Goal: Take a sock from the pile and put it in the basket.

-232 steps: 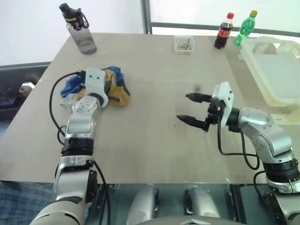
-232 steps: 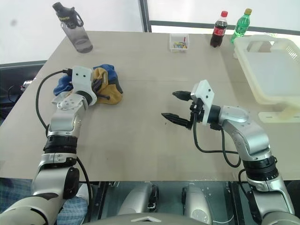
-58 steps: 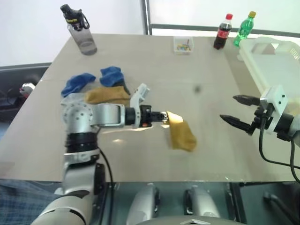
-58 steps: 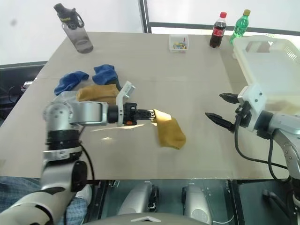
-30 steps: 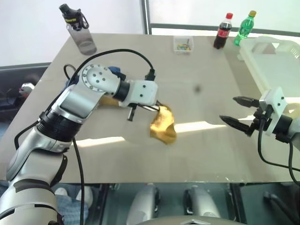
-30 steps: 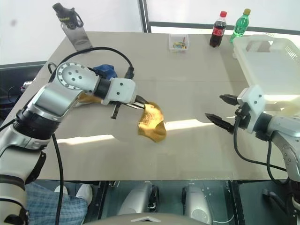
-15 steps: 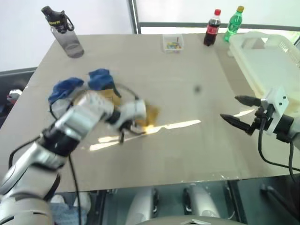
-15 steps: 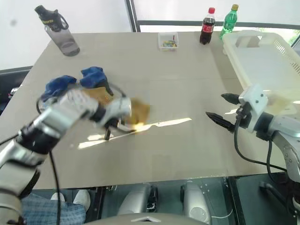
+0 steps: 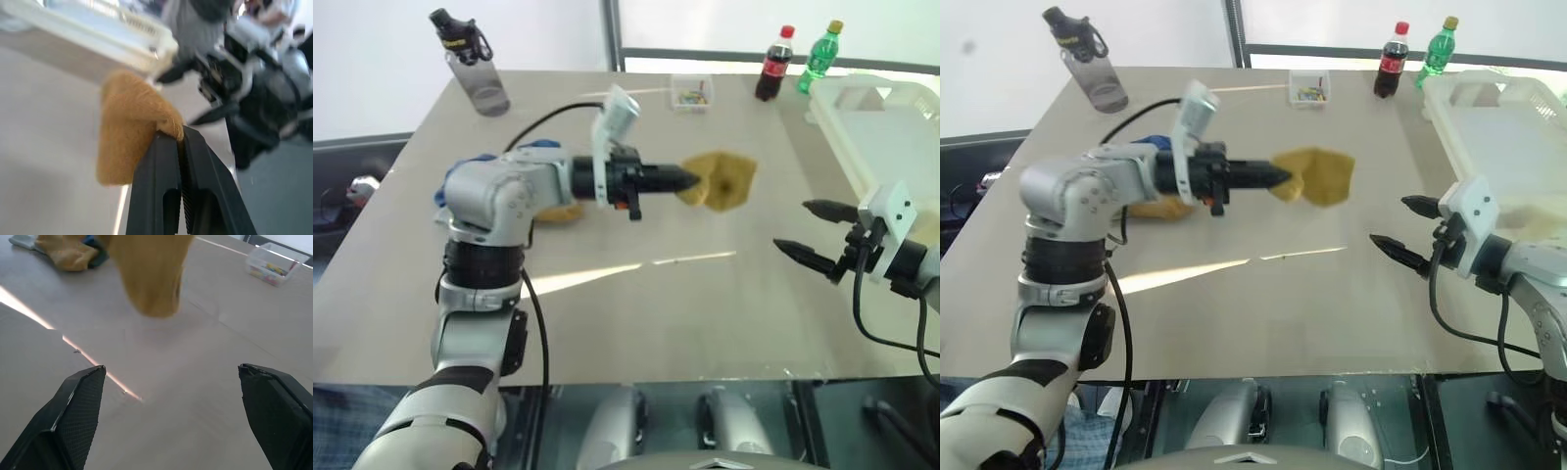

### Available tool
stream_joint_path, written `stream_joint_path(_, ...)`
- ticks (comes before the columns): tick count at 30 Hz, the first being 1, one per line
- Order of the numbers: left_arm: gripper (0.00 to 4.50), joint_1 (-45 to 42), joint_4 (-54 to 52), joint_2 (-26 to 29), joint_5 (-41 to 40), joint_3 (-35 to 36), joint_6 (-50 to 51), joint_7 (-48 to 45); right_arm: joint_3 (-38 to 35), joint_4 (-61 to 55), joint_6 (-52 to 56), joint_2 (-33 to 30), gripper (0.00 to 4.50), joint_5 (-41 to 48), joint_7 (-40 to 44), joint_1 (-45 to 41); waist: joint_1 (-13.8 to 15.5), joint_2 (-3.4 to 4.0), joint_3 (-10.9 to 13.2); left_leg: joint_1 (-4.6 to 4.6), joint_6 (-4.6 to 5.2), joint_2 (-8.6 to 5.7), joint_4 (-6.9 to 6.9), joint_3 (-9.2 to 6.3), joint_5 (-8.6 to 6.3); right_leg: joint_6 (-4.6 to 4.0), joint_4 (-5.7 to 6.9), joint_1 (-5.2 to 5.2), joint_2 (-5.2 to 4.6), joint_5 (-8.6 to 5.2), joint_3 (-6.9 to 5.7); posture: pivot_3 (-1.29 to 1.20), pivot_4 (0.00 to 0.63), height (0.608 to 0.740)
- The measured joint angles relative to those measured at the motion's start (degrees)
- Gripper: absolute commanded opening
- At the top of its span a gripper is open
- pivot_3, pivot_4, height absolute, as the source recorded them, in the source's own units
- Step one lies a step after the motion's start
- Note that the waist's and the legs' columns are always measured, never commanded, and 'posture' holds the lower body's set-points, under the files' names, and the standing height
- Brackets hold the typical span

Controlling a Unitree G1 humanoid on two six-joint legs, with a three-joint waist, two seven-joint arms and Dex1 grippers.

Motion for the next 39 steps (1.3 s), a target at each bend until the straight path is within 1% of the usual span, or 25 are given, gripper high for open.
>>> stream_joint_path(3,0.10,-0.02,-0.61,-2.04,-4.23,2.14,3.98,3.11,0.00,0.02,0.00,0.00,4.50,-0.01,0.01,-0.01,0.01,0.00,0.00,0.00,0.00,-0.05,0.03,0.00,0.00,0.01,0.02,0.01,-0.07,0.00,0.00,0.00,0.150,0.740)
stream_joint_path(6,0.10,0.14,-1.48,-2.47,-5.23,2.13,5.25,4.57,0.00,0.02,0.00,0.00,4.50,-0.01,0.03,-0.03,0.08,0.00,0.00,0.02,-0.01,-0.12,0.04,0.00,0.01,0.01,0.04,0.02,-0.12,0.01,0.01,0.00,0.150,0.740)
stream_joint_path(8,0.10,4.62,-3.28,-2.33,-5.62,0.85,8.28,7.06,0.00,0.07,0.00,-0.09,4.50,-0.02,0.07,-0.15,0.07,0.05,-0.03,0.05,-0.01,-0.12,0.03,0.00,0.00,0.01,0.05,0.03,-0.26,0.01,0.04,0.00,0.150,0.740)
stream_joint_path(9,0.10,6.45,-3.37,-1.89,-5.43,-0.33,8.74,7.64,0.00,0.09,0.00,-0.13,4.50,-0.02,0.09,-0.15,0.02,0.05,-0.03,0.04,-0.01,-0.11,0.03,0.00,0.01,0.01,0.04,0.02,-0.30,0.01,0.04,0.00,0.150,0.740)
stream_joint_path(10,0.10,10.19,-3.84,-1.01,-4.94,-2.51,9.60,8.63,0.00,0.12,0.00,-0.20,4.50,-0.03,0.10,-0.15,-0.02,0.04,-0.03,0.04,-0.02,-0.10,0.03,0.00,0.01,0.01,0.04,0.01,-0.30,0.01,0.04,0.00,0.150,0.740)
stream_joint_path(13,0.10,13.28,-5.26,-1.26,-5.29,-3.19,10.04,9.12,0.00,0.16,0.00,-0.21,4.50,-0.09,0.08,-0.15,0.07,0.04,-0.02,0.03,-0.02,-0.11,0.03,0.00,0.01,0.01,0.05,0.00,-0.34,0.01,0.04,0.00,0.150,0.740)
stream_joint_path(15,0.10,13.70,-6.60,-3.84,-6.56,-3.19,10.48,10.14,0.05,0.20,0.00,-0.21,4.50,-0.10,0.07,-0.22,0.72,0.03,-0.02,0.01,-0.02,-0.14,0.05,-0.01,0.01,0.01,0.03,0.02,-0.38,0.01,0.02,0.00,0.150,0.740)
stream_joint_path(17,0.10,13.43,-7.86,-7.65,-8.52,-3.00,10.58,11.59,0.13,0.20,0.00,-0.20,4.50,-0.10,0.08,-0.57,1.32,0.03,-0.02,0.01,-0.02,-0.19,0.06,-0.02,0.01,0.01,0.02,0.04,-0.40,0.01,0.01,0.00,0.150,0.740)
stream_joint_path(20,0.10,12.61,-9.34,-10.80,-11.00,-3.00,10.68,12.82,0.20,0.21,-0.01,-0.21,4.50,-0.10,0.11,-0.76,1.11,0.03,-0.03,0.01,-0.02,-0.20,0.05,-0.02,0.01,0.01,0.01,0.04,-0.41,0.01,0.02,0.00,0.150,0.740)
stream_joint_path(24,0.10,12.02,-11.33,-12.35,-14.82,-2.30,10.73,13.96,0.20,0.22,0.00,-0.23,4.50,-0.09,0.13,-0.76,0.82,0.05,-0.04,0.05,-0.02,-0.15,0.04,-0.01,0.01,0.01,0.03,0.04,-0.37,0.01,0.03,0.00,0.150,0.740)
stream_joint_path(26,0.10,12.09,-11.33,-12.05,-15.50,-1.81,10.96,14.16,0.20,0.22,0.01,-0.24,4.50,-0.08,0.15,-0.76,0.81,0.07,-0.05,0.06,-0.03,-0.14,0.04,-0.01,0.01,0.01,0.05,0.04,-0.36,0.01,0.03,0.00,0.150,0.740)
stream_joint_path(29,0.10,14.93,-11.05,-8.35,-14.90,-1.70,11.09,15.48,0.20,0.22,0.04,-0.33,4.50,-0.09,0.17,-0.75,0.66,0.16,-0.10,0.11,-0.03,-0.15,0.02,0.02,0.01,0.01,0.05,0.07,-0.35,0.01,0.07,0.00,0.150,0.740)
stream_joint_path(30,0.10,17.13,-10.82,-5.45,-13.41,-2.90,10.89,15.71,0.20,0.22,0.04,-0.34,4.50,-0.08,0.18,-0.75,0.67,0.15,-0.10,0.11,-0.02,-0.15,0.02,0.01,0.01,0.01,0.04,0.07,-0.35,0.01,0.06,0.00,0.150,0.740)
stream_joint_path(33,0.10,21.42,-8.69,0.04,-9.07,-5.86,10.53,16.24,0.23,0.34,0.05,-0.34,4.50,-0.11,0.14,-0.75,0.87,0.16,-0.09,0.10,-0.02,-0.18,0.02,0.01,0.01,0.01,0.03,0.07,-0.32,0.01,0.05,0.00,0.150,0.740)
stream_joint_path(37,0.10,24.41,-8.36,3.36,-5.46,-9.80,8.95,15.90,0.96,0.38,0.06,-0.24,4.50,-0.09,0.10,-0.78,1.26,0.15,-0.09,0.03,-0.01,-0.27,0.03,-0.05,0.01,0.01,-0.01,0.07,-0.37,0.01,0.01,0.00,0.150,0.740)
stream_joint_path(39,0.10,25.14,-8.35,3.84,-4.84,-10.07,8.33,15.54,1.00,0.35,0.14,-0.23,4.50,-0.08,0.05,-0.77,1.19,0.15,-0.09,0.03,-0.01,-0.27,0.03,-0.05,0.00,0.01,-0.01,0.07,-0.46,0.01,0.02,0.00,0.150,0.740)
